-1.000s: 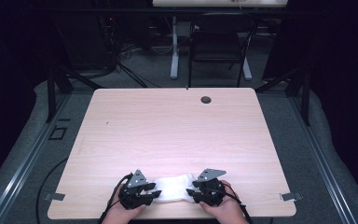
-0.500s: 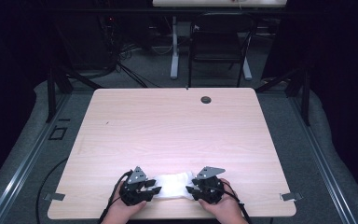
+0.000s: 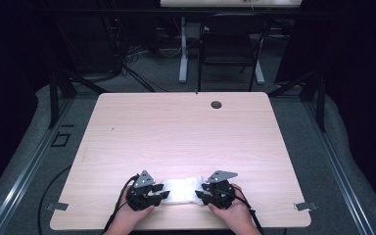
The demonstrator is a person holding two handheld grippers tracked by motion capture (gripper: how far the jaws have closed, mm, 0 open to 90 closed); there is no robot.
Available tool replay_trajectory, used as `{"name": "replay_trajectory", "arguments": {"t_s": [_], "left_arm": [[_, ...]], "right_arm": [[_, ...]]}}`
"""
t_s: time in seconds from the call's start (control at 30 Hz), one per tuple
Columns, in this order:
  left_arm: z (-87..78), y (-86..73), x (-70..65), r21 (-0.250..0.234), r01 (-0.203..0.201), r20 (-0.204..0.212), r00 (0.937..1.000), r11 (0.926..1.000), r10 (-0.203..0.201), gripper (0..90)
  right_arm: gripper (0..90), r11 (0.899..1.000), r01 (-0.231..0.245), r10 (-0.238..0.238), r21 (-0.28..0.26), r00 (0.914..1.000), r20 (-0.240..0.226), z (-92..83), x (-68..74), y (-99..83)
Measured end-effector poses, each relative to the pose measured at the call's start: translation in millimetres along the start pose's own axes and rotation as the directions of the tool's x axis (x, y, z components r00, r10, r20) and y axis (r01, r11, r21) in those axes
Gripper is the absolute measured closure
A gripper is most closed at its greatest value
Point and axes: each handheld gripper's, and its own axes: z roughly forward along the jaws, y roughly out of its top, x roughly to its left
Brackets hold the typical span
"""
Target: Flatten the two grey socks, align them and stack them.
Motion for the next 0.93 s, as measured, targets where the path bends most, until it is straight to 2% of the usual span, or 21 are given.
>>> {"name": "replay_trajectory", "arguments": {"t_s": [0.13,0.23,0.47,0.57,0.67,0.93], "left_arm": [[-0.2,0.3,0.1,-0.006,0.012,0.004,0.9999,0.9999,-0.012,60.6],[-2.0,1.1,-0.5,-0.011,0.01,0.006,0.9999,0.9999,-0.01,57.5],[-10.3,3.5,0.4,-0.042,0.028,0.004,0.9996,0.9988,-0.027,52.0],[-16.7,3.8,3.7,-0.062,0.035,-0.003,0.9994,0.9975,-0.036,50.9],[-23.6,3.6,8.4,-0.076,0.047,-0.014,0.9987,0.996,-0.049,50.6],[-35.0,0.5,22.0,-0.098,0.086,-0.037,0.9953,0.9915,-0.09,50.6]], "right_arm": [[62.1,1.0,-0.004,0.004,-0.003,1.0,0.0,0.2,0.3,0.5],[61.1,1.0,0.01,-0.01,-0.008,0.9999,0.0,-2.9,0.8,1.9],[58.0,0.997,-0.007,0.007,-0.076,1.0,-0.002,-13.6,2.6,4.2],[57.4,0.995,-0.001,0.001,-0.096,1.0,0.009,-18.9,0.3,4.0],[57.3,0.993,-0.021,0.024,-0.116,0.9996,0.018,-22.6,-3.7,2.4],[57.2,0.99,-0.056,0.063,-0.128,0.9966,0.052,-28.4,-16.3,-3.3]]}}
